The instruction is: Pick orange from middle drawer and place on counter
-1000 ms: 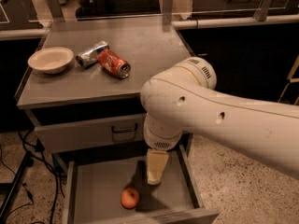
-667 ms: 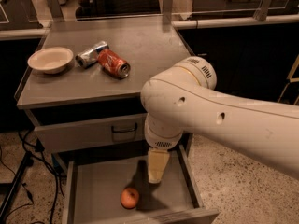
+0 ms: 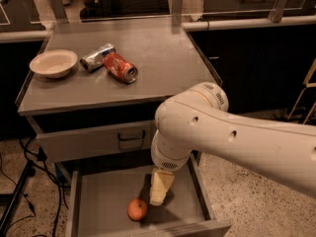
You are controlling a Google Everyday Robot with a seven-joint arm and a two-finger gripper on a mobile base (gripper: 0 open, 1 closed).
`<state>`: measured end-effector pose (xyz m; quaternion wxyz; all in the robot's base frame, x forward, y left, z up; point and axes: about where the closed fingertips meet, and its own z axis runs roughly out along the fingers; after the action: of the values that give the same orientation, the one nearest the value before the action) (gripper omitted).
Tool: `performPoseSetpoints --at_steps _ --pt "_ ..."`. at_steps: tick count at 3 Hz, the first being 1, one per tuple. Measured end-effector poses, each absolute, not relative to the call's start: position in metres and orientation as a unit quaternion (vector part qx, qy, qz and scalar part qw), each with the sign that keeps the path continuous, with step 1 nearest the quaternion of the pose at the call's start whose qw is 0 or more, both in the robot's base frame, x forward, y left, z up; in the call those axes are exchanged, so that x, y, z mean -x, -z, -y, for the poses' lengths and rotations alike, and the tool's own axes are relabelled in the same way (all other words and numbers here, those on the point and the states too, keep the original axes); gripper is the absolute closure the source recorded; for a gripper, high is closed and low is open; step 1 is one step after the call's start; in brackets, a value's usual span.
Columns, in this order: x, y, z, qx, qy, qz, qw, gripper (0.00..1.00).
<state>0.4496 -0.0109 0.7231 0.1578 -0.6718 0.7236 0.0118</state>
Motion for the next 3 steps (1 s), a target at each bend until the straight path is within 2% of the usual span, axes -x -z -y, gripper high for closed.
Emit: performPoseSetpoints --at_steps 2,3 --pt "-0.455 -0.670 -0.005 0.644 -0.065 -0.740 0.182 0.00" --pt "-0.456 -0.668 -0.006 0.643 -0.068 -0.741 0.183 0.00"
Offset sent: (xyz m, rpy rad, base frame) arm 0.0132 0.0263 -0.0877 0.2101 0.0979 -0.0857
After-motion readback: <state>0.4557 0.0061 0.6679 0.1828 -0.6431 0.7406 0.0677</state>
